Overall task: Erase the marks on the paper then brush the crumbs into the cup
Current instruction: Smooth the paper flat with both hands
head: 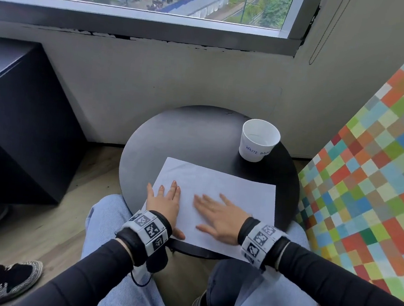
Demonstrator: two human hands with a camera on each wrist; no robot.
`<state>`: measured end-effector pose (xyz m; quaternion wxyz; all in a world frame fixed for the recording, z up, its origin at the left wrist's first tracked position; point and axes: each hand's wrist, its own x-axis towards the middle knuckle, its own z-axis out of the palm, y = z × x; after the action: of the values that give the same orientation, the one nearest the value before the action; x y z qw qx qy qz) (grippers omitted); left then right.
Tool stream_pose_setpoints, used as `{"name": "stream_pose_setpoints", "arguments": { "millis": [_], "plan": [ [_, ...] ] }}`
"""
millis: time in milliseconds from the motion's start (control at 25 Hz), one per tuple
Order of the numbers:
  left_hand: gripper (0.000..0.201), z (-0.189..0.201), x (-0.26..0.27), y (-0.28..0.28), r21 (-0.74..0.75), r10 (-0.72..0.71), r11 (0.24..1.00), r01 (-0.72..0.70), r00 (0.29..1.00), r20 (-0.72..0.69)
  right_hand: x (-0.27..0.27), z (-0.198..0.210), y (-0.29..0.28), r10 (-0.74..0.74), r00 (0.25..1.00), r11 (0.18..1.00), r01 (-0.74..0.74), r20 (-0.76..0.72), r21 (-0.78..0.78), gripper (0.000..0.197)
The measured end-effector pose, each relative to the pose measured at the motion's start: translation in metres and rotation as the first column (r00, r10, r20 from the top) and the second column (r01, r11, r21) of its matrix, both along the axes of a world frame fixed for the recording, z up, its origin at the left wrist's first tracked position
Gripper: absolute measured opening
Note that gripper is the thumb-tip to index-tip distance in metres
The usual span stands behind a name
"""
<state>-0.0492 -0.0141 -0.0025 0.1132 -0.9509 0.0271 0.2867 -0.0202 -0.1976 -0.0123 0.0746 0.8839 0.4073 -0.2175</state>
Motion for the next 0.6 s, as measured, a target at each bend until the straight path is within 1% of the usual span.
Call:
{"name": "stream_pose_setpoints", "arguments": {
  "millis": [40, 80, 120, 160, 200, 240, 280, 320, 360, 400, 440, 480, 520, 560, 600],
  "plan": [
    [0.132, 0.0, 0.0, 0.0, -0.002, -0.001, 1.0, 0.001, 1.0, -0.002, 0.015, -0.002, -0.004, -0.158, 0.986, 0.987, 0.159, 0.047, -0.022, 0.074],
    [0.132, -0.001, 0.0, 0.0, -0.005, 0.001, 1.0, -0.001, 1.0, -0.003, 0.027, 0.002, -0.008, -0.304, 0.947, 0.951, 0.308, 0.103, -0.027, 0.074],
    [0.131, -0.001, 0.0, 0.0, -0.007, 0.001, 1.0, -0.001, 1.0, -0.005, 0.033, 0.004, -0.009, -0.375, 0.919, 0.926, 0.378, 0.122, -0.004, 0.076],
    [0.132, -0.001, 0.0, 0.0, -0.008, 0.002, 1.0, -0.002, 1.0, -0.006, 0.033, 0.003, -0.007, -0.356, 0.931, 0.934, 0.354, 0.084, 0.042, 0.077],
    [0.132, -0.002, 0.001, 0.001, -0.004, 0.001, 1.0, -0.001, 1.0, -0.003, 0.026, -0.002, -0.001, -0.273, 0.962, 0.959, 0.27, 0.025, 0.083, 0.077],
    [0.132, -0.003, 0.001, 0.001, -0.002, -0.001, 1.0, 0.001, 1.0, 0.002, 0.011, -0.002, 0.007, -0.179, 0.984, 0.98, 0.179, -0.016, 0.083, 0.076],
    [0.133, -0.003, 0.001, 0.001, -0.002, -0.002, 1.0, 0.002, 1.0, 0.005, 0.003, 0.0, 0.012, -0.124, 0.991, 0.988, 0.128, -0.048, 0.082, 0.075],
    [0.133, -0.004, 0.001, 0.002, -0.006, -0.001, 1.0, 0.001, 1.0, 0.007, 0.008, -0.001, 0.012, -0.181, 0.983, 0.979, 0.183, -0.033, 0.091, 0.075],
    [0.133, -0.004, 0.001, 0.002, -0.014, 0.002, 1.0, -0.002, 1.0, 0.007, 0.021, -0.002, 0.008, -0.339, 0.941, 0.938, 0.338, -0.005, 0.08, 0.076],
    [0.132, -0.005, 0.001, 0.002, -0.021, 0.004, 1.0, -0.004, 1.0, 0.005, 0.031, 0.006, 0.003, -0.488, 0.873, 0.871, 0.485, 0.018, 0.07, 0.078],
    [0.132, -0.005, 0.001, 0.003, -0.024, 0.003, 1.0, -0.003, 1.0, 0.001, 0.036, 0.008, 0.001, -0.542, 0.84, 0.838, 0.539, 0.021, 0.086, 0.079],
    [0.132, -0.005, 0.0, 0.002, -0.021, 0.001, 1.0, -0.001, 1.0, -0.002, 0.035, 0.007, 0.001, -0.5, 0.866, 0.86, 0.496, -0.002, 0.12, 0.08],
    [0.132, -0.004, 0.0, 0.002, -0.01, -0.004, 1.0, 0.004, 1.0, -0.001, 0.028, 0.002, 0.004, -0.394, 0.919, 0.91, 0.395, -0.037, 0.125, 0.079],
    [0.132, -0.004, 0.0, 0.002, -0.001, -0.007, 1.0, 0.007, 1.0, 0.001, 0.015, 0.0, 0.008, -0.279, 0.957, 0.954, 0.285, -0.079, 0.089, 0.078],
    [0.132, -0.003, 0.001, 0.001, 0.007, -0.008, 1.0, 0.008, 1.0, 0.005, 0.01, 0.001, 0.007, -0.225, 0.968, 0.97, 0.233, -0.112, 0.064, 0.077]
  ]
}}
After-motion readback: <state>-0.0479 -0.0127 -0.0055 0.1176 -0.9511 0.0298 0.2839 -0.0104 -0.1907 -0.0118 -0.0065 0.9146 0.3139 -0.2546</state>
